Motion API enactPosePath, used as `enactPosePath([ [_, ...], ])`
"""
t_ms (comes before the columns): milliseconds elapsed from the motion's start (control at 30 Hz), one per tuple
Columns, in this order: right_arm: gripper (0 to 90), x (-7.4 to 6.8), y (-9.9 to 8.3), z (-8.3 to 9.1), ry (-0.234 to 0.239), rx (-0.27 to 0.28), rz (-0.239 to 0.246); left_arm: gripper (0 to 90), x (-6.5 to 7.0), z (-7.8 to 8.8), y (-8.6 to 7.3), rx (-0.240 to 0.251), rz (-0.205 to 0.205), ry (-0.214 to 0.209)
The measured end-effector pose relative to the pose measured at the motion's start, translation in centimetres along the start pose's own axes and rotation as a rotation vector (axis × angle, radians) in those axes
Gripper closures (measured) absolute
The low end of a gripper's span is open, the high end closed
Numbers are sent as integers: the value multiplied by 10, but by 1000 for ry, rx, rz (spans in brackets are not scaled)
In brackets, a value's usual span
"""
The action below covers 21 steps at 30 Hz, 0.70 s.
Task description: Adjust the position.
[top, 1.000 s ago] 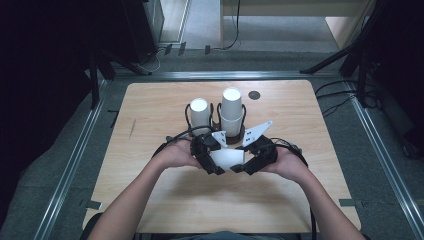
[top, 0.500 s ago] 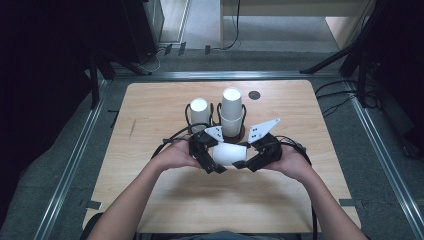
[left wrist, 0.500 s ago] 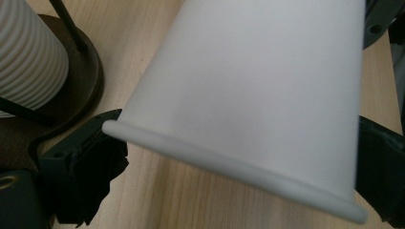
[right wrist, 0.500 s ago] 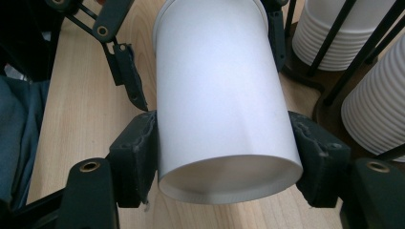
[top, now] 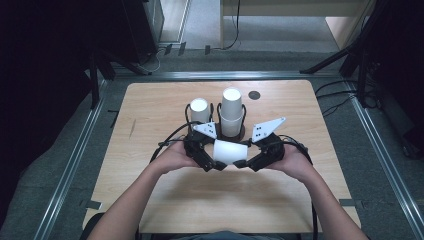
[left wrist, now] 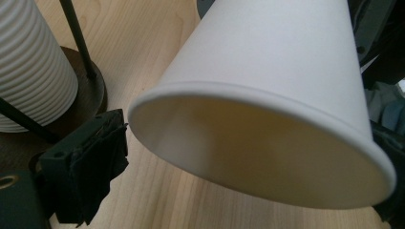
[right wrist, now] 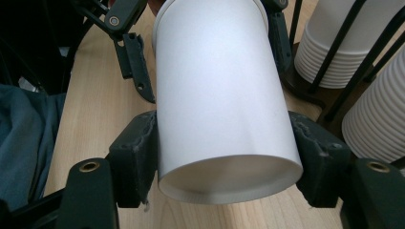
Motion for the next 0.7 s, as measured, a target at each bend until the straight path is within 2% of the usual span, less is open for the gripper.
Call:
enactPosePath([
  [67, 327, -1, 2, 0, 7, 15, 1, 24, 3, 1, 3, 25, 7, -24],
  [200, 327, -3, 6, 3, 19, 50, -7, 142, 7, 5, 7, 88, 16, -78],
  [367, 329, -4, 7, 4, 35, 56, -7, 189, 8, 5, 5, 75, -9, -91],
  [500, 328, -4, 6, 3, 35, 48, -6, 202, 8, 6, 4, 52, -8, -88],
  [600, 306, -3, 6, 1, 40, 39, -35, 206, 7, 7, 4, 38, -8, -74],
  [700, 254, -1, 3, 0, 22, 18, -52, 208, 4, 12, 3, 27, -3, -59],
])
Point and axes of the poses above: each handheld gripper's, and its own axes: z roughly backward along the jaws, y roughly out of its top, x roughly to its right, the point moved 8 cm from there along -z, roughly forward along the jaws, and after that the axes turned 4 degrees about z, right-handed, at the moved point
